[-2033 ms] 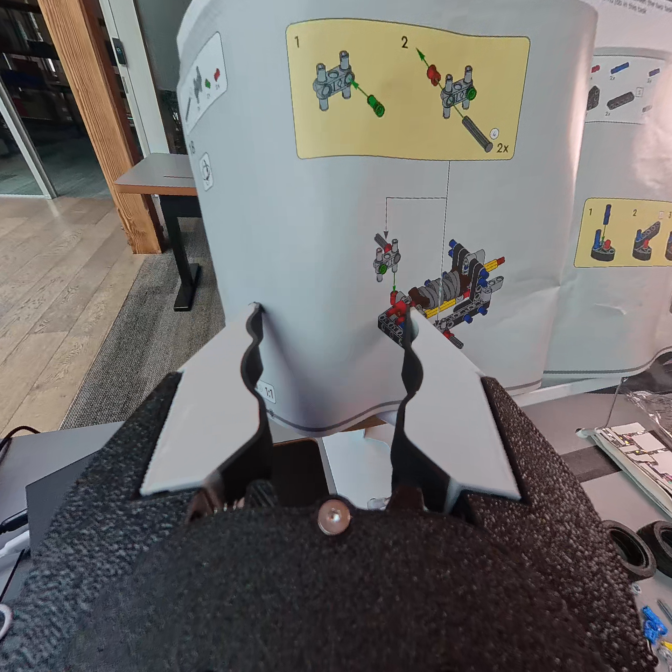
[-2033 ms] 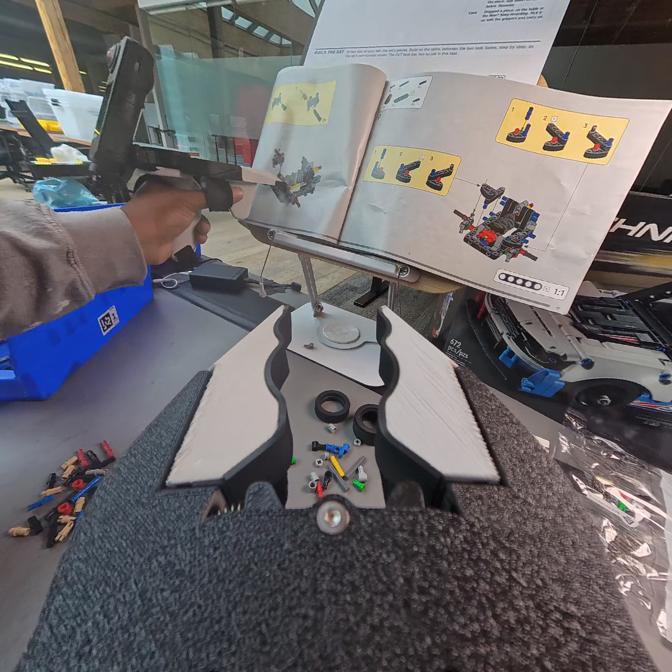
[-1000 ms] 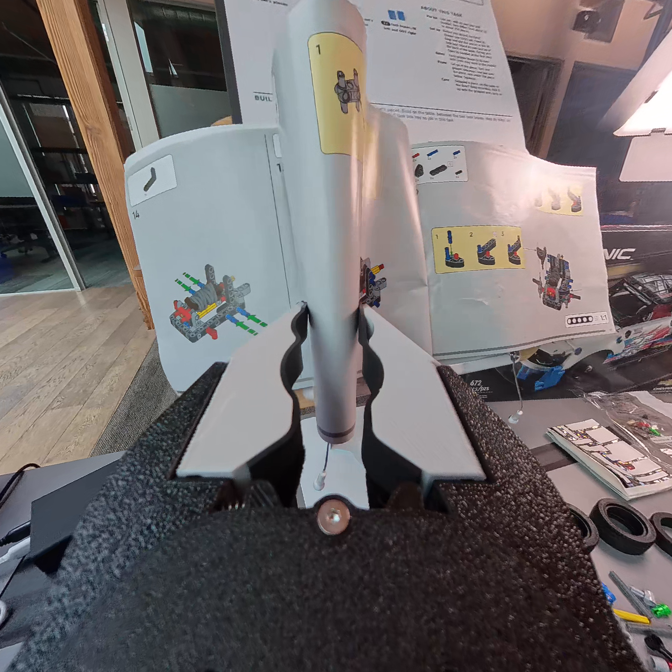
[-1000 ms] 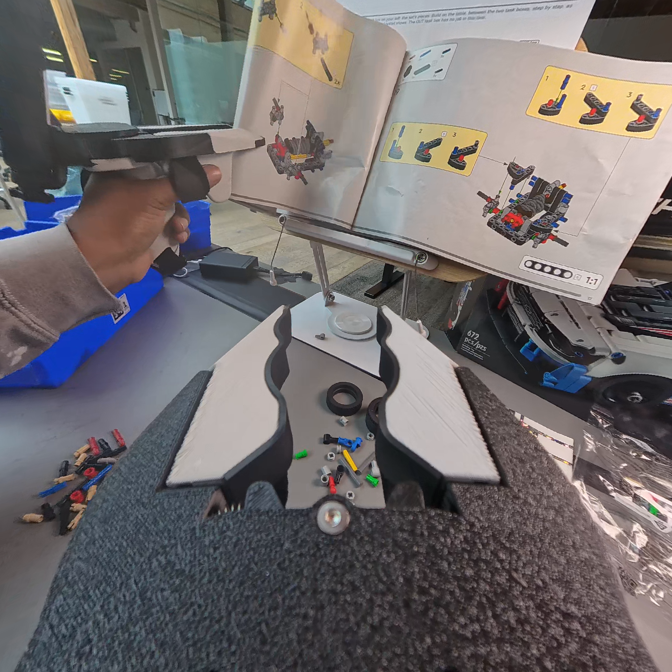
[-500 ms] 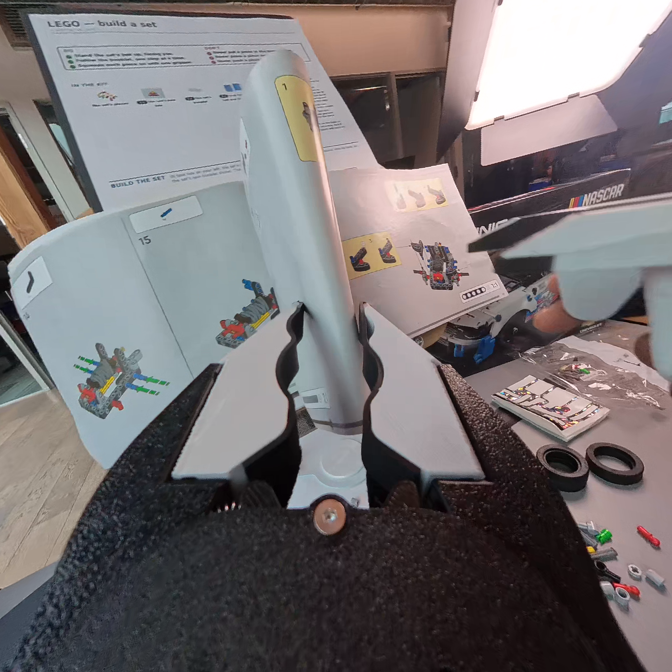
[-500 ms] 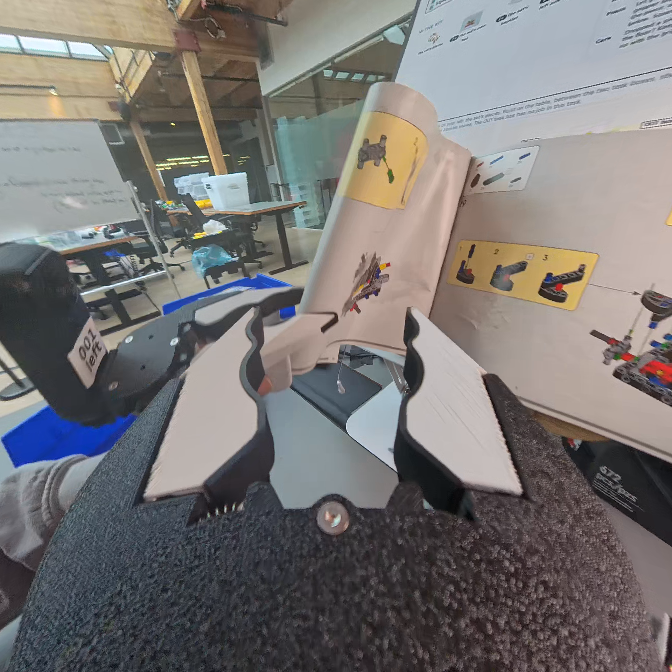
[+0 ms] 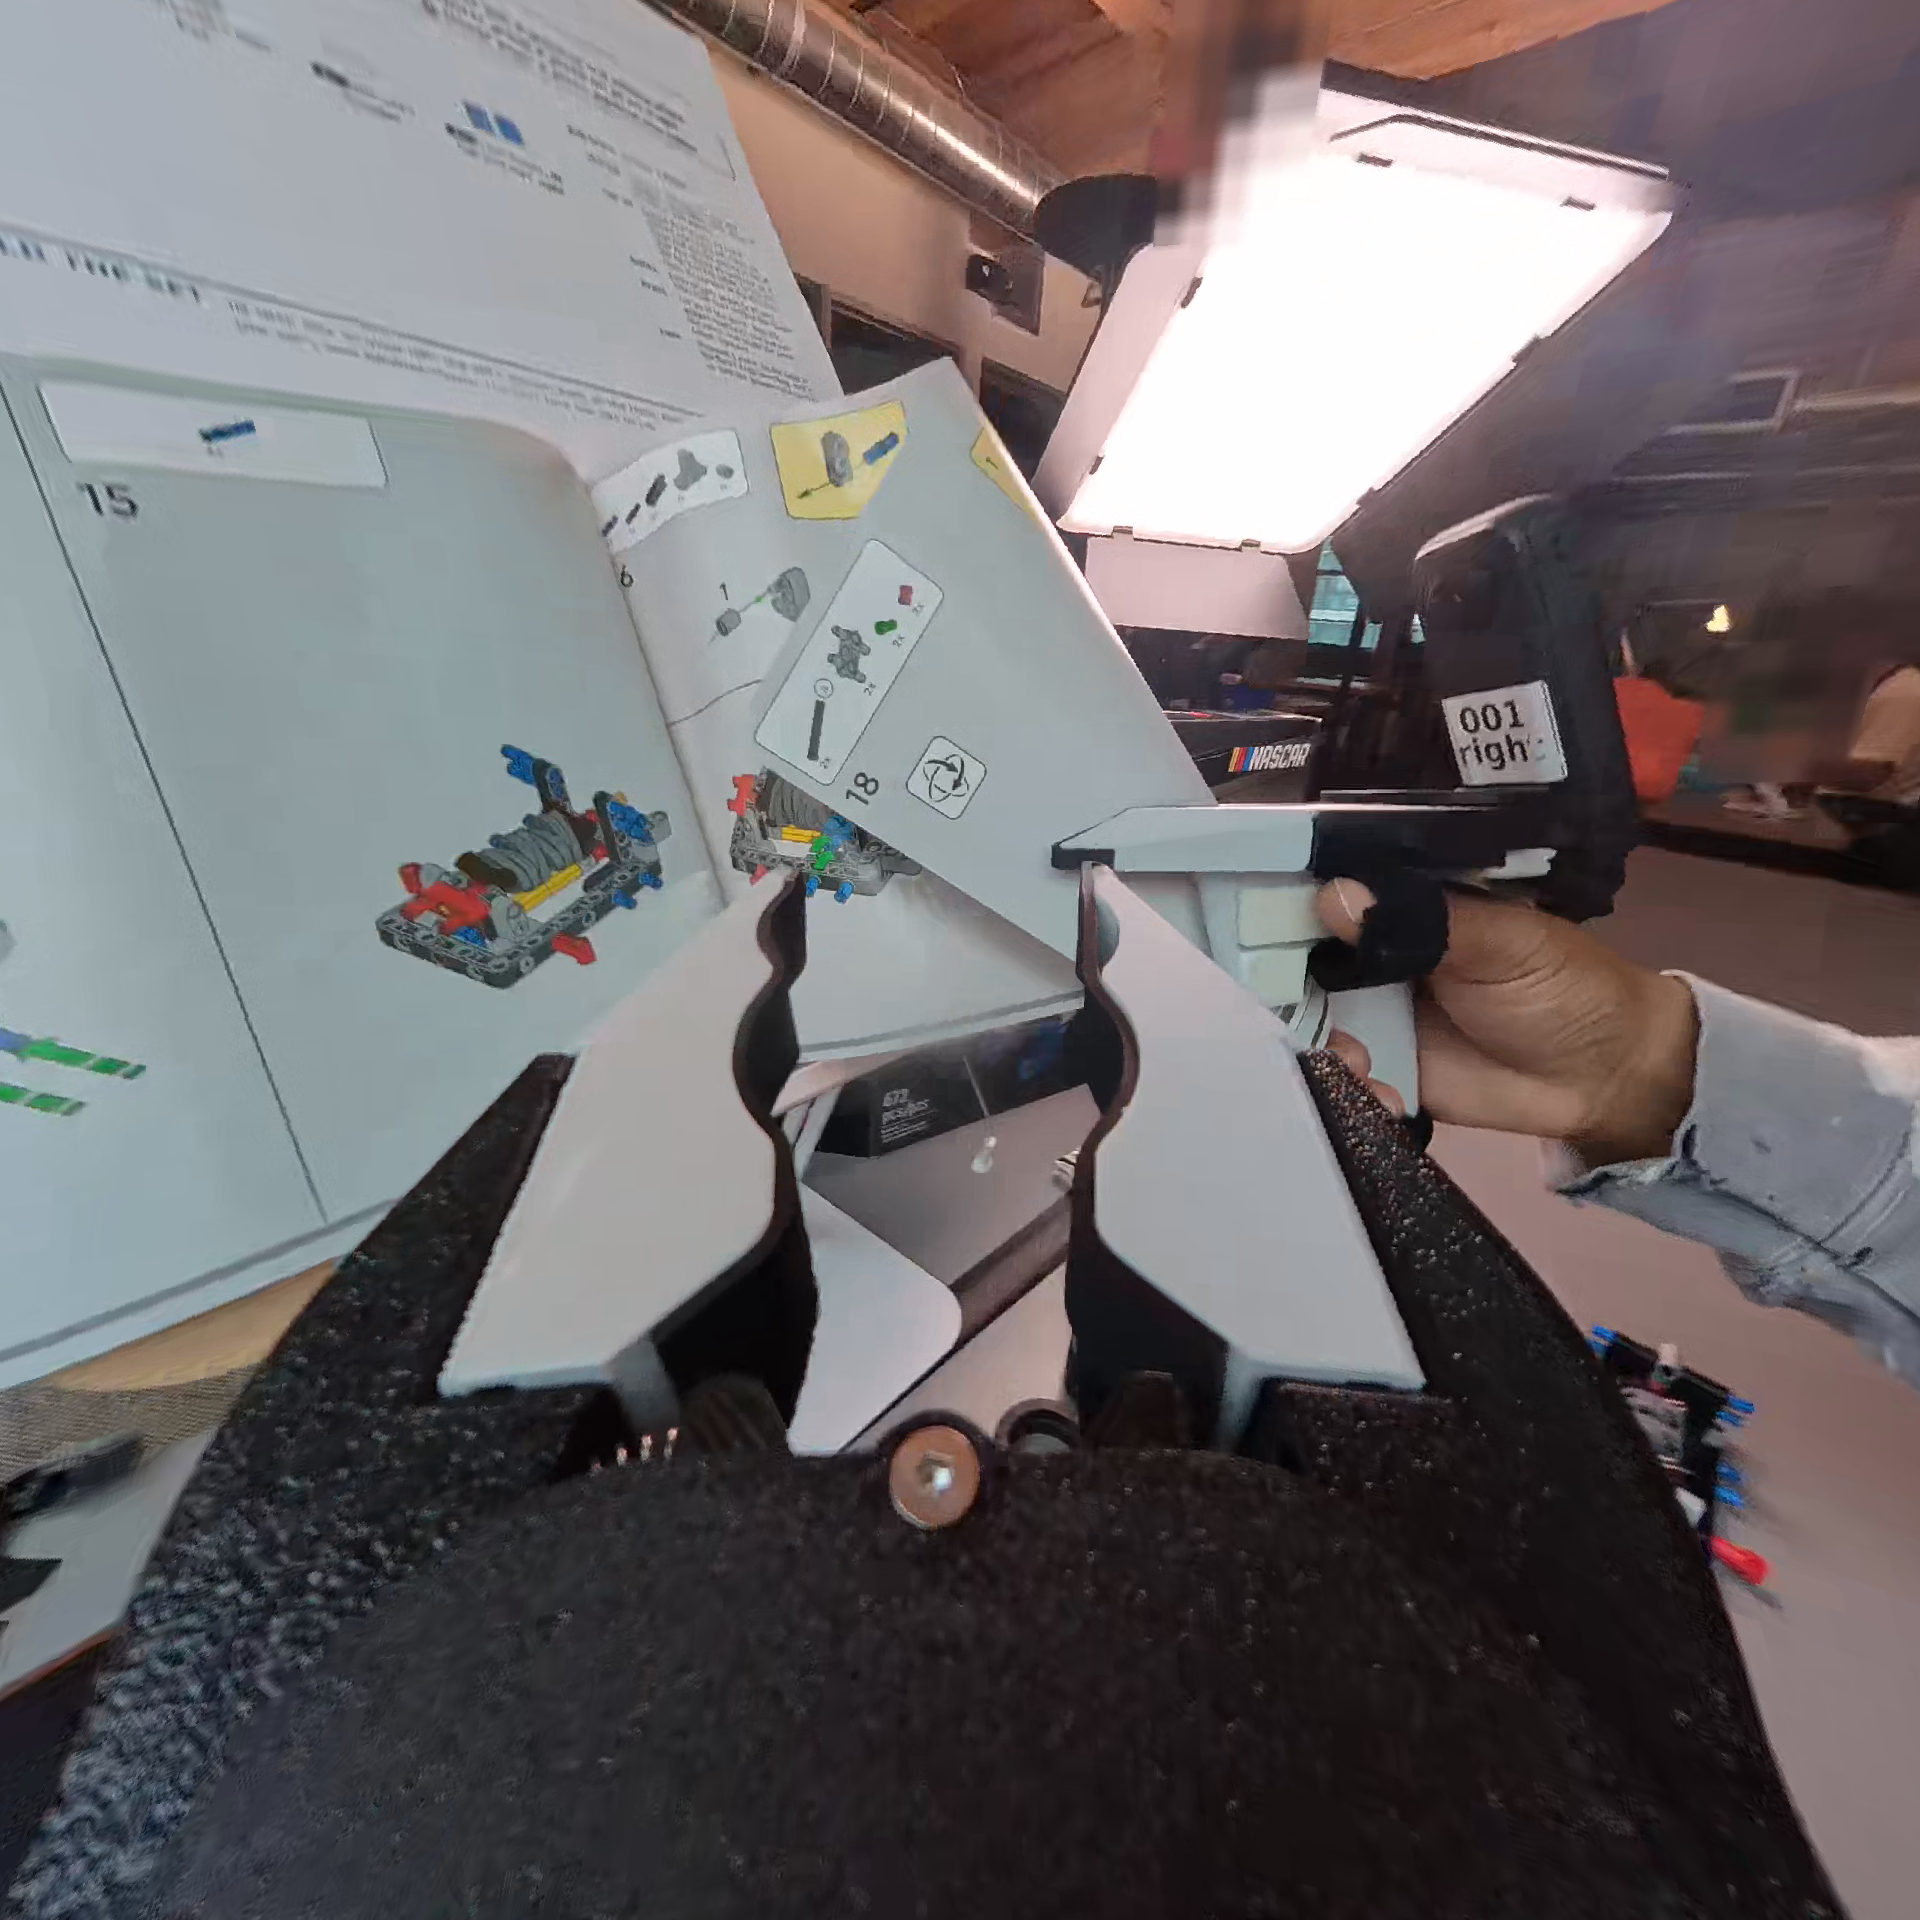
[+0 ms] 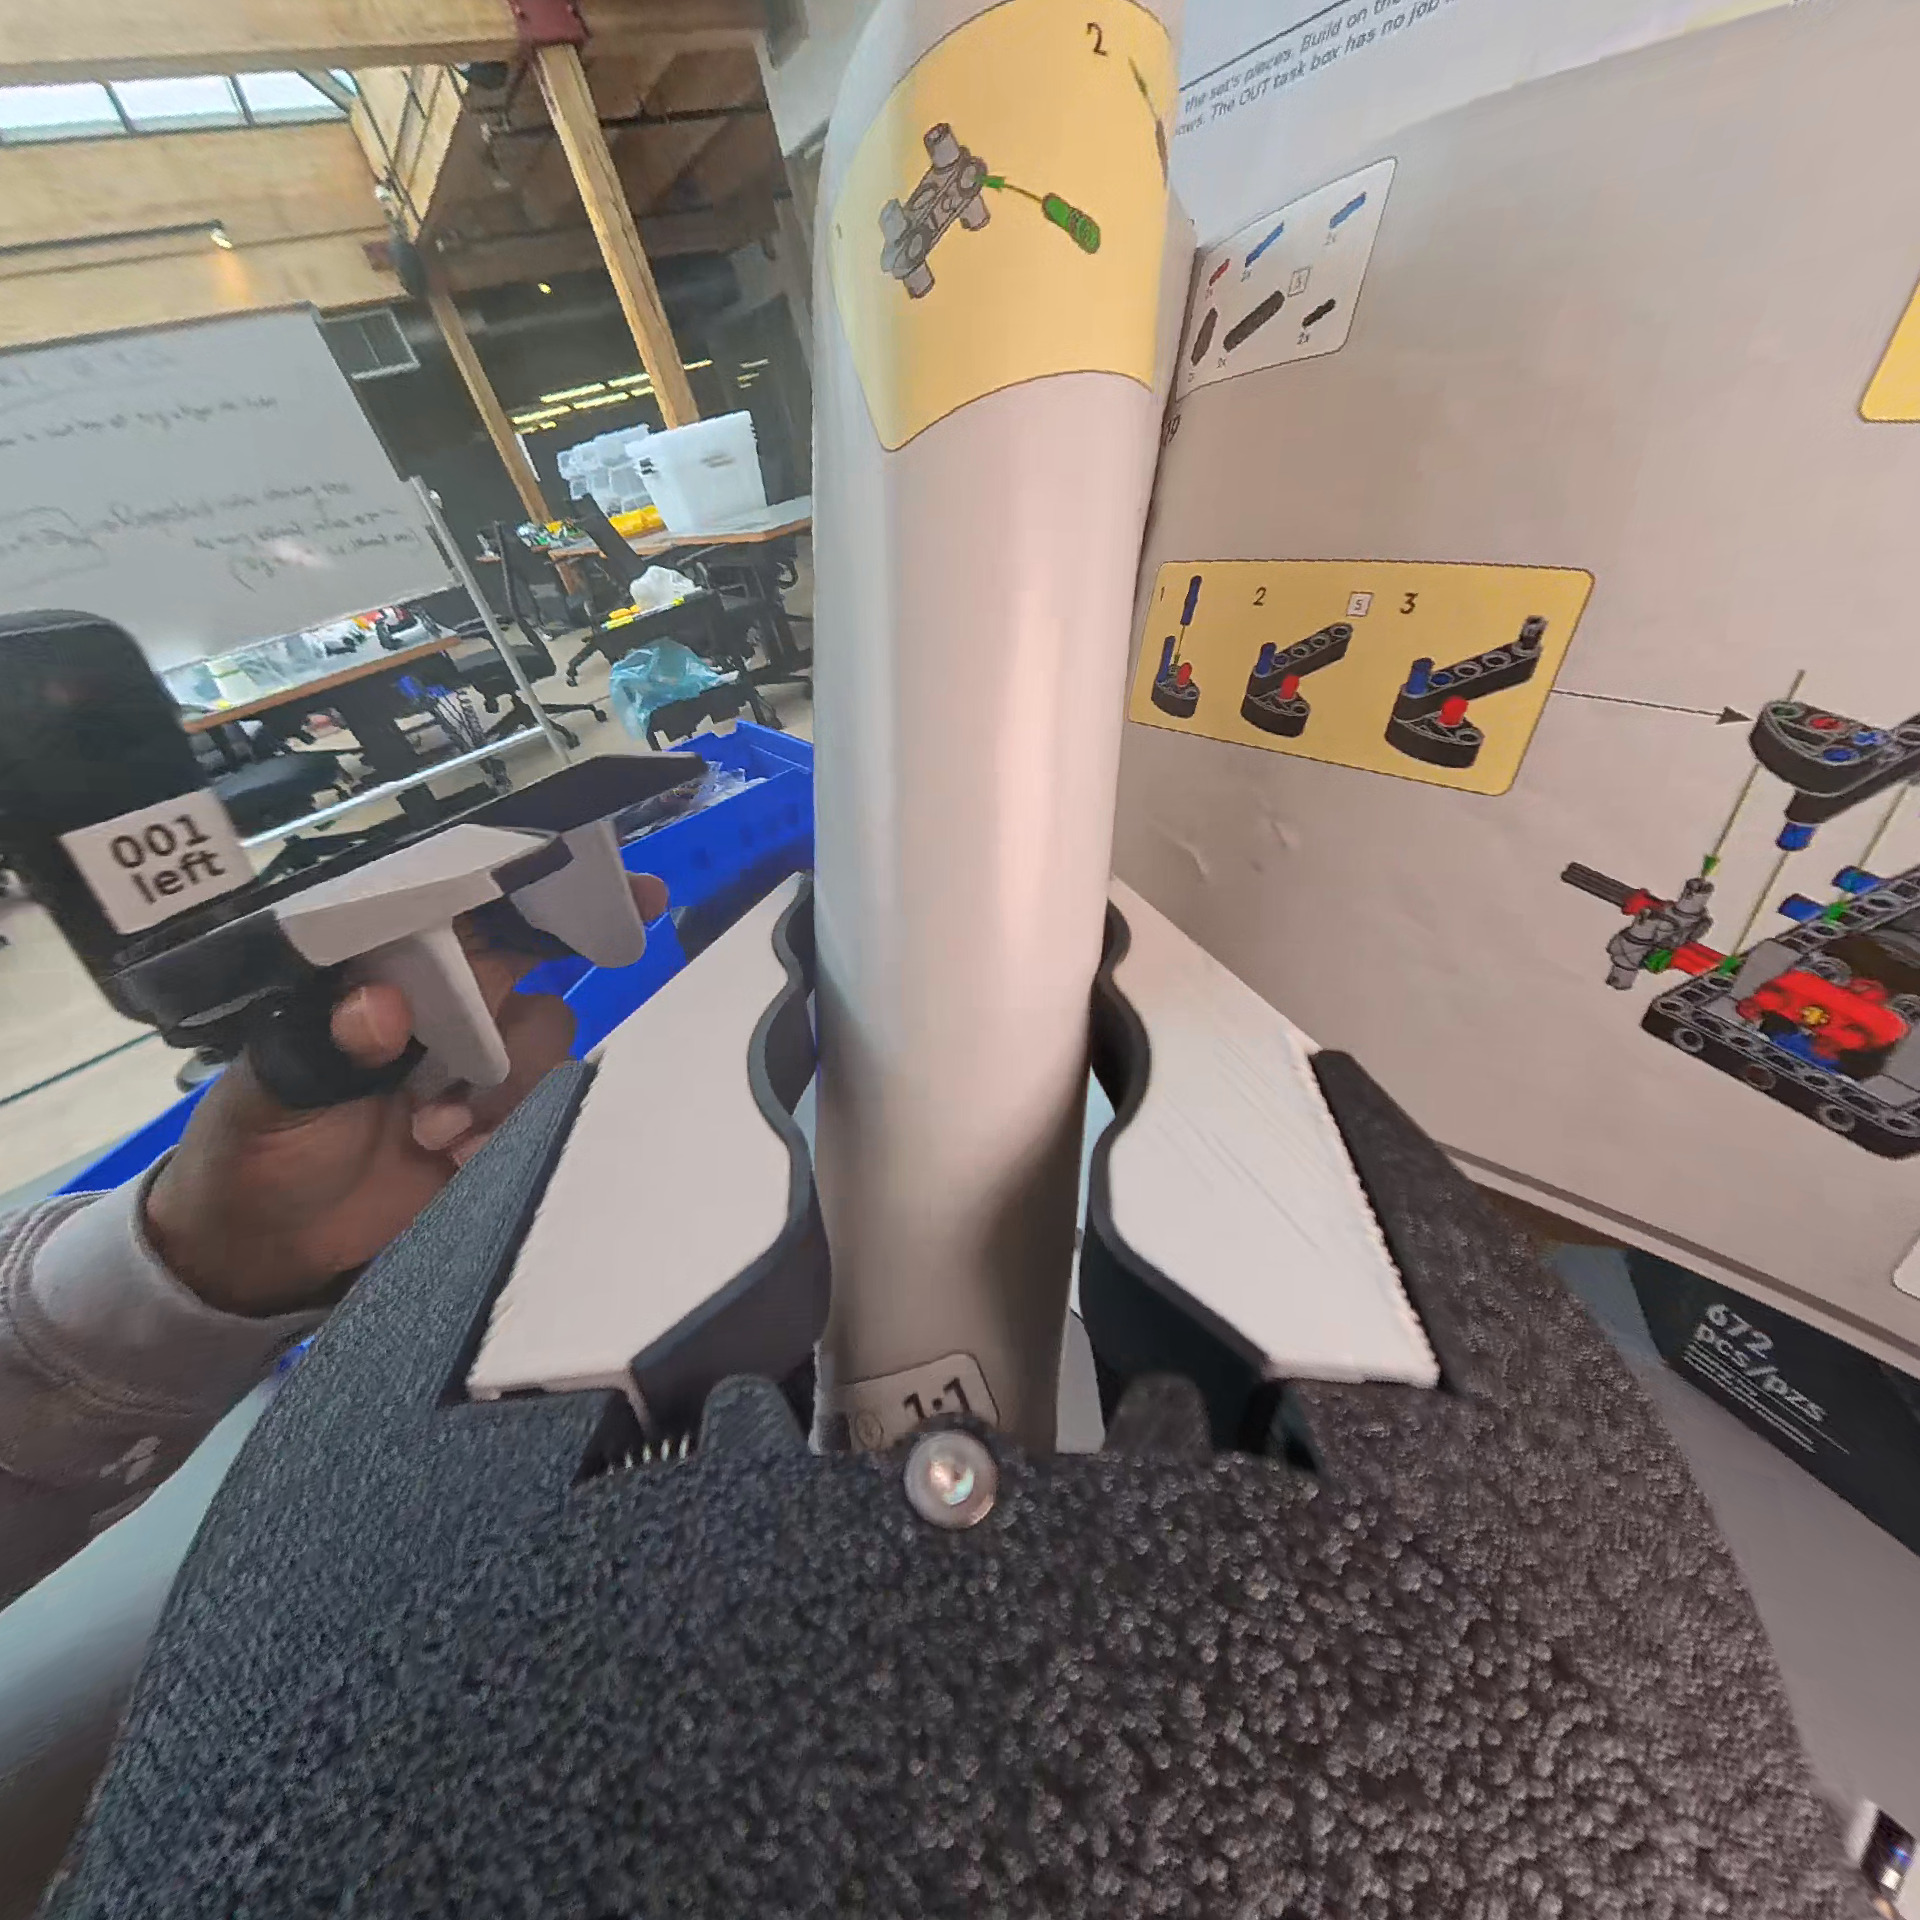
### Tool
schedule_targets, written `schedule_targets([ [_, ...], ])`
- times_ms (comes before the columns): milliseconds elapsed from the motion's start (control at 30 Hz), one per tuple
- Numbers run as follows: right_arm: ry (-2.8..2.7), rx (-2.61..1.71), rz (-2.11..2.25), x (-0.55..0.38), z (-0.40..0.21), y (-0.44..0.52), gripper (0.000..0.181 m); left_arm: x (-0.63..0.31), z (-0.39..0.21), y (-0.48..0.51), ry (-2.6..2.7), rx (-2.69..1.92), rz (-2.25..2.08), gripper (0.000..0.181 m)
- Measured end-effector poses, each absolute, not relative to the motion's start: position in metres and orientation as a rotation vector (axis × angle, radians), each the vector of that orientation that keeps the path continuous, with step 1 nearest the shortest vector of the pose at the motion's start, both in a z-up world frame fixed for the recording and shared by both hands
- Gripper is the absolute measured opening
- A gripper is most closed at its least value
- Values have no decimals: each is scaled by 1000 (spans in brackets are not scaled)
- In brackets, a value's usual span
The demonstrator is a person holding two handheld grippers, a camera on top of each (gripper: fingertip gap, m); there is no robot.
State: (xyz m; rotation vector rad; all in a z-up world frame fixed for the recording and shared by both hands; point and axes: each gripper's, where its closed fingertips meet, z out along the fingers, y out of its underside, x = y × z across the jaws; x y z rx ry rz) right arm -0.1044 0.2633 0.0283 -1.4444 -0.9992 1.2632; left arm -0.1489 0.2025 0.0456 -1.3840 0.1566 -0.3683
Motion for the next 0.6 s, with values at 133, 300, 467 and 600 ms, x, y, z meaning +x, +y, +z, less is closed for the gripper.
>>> schedule_targets([
  [133,-984,-1433,1341,-98,25,259,51,-148,48,225,48,-1402,-627,59],
  [300,-963,-1427,1396,-88,28,257,51,-145,46,252,-88,-1391,-910,61],
  [467,-963,-1428,1395,-77,29,256,49,-125,67,236,-50,-1193,-1289,17],
  [600,-947,-1465,1198,-64,22,271,56,-110,83,213,58,-1137,-1257,0],
])
